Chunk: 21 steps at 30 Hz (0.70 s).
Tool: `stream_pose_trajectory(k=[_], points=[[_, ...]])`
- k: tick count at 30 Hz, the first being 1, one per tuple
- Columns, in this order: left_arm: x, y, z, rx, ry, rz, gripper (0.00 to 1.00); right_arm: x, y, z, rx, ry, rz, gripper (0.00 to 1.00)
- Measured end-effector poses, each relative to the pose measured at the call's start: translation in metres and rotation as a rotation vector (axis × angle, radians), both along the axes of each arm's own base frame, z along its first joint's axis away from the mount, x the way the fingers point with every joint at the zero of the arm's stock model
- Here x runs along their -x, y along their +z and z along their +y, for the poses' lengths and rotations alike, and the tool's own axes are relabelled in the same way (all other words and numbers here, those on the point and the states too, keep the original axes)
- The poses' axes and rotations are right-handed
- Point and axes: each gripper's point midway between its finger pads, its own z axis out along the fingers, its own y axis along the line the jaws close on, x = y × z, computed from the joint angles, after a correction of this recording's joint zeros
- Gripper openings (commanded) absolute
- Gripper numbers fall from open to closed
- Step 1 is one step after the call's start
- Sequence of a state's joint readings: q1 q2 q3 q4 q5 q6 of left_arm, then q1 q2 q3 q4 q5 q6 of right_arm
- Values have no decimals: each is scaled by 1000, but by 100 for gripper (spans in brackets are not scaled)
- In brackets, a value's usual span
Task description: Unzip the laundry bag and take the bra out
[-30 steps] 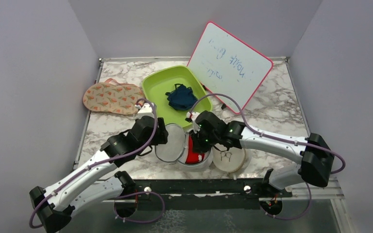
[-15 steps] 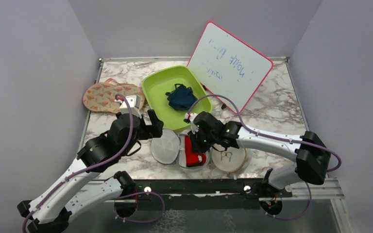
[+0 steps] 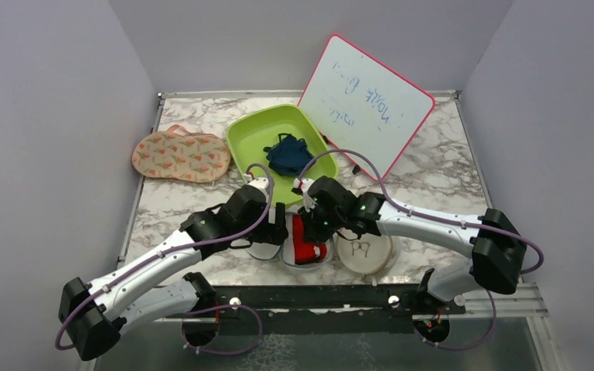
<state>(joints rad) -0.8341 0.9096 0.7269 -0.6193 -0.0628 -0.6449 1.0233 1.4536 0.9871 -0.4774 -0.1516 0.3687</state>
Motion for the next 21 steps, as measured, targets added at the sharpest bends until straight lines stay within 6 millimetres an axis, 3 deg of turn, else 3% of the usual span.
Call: stream_pose_trajectory(k=[6, 11, 16, 18, 21], points=[[3, -5, -24, 42, -54, -4, 75, -1, 2, 1, -5, -2, -3, 8], [6, -24, -34, -20, -78, 15, 51, -1, 2, 1, -4, -2, -2, 8], [-5, -24, -26, -57, -16, -31, 32, -2, 2, 1, -6, -3, -2, 8], [-9, -23, -23, -64, 8, -49, 20, -1, 3, 0, -9, -1, -3, 4], [-11, -25, -16, -81, 37, -64, 10, 3, 5, -4, -24, 13, -6, 1]])
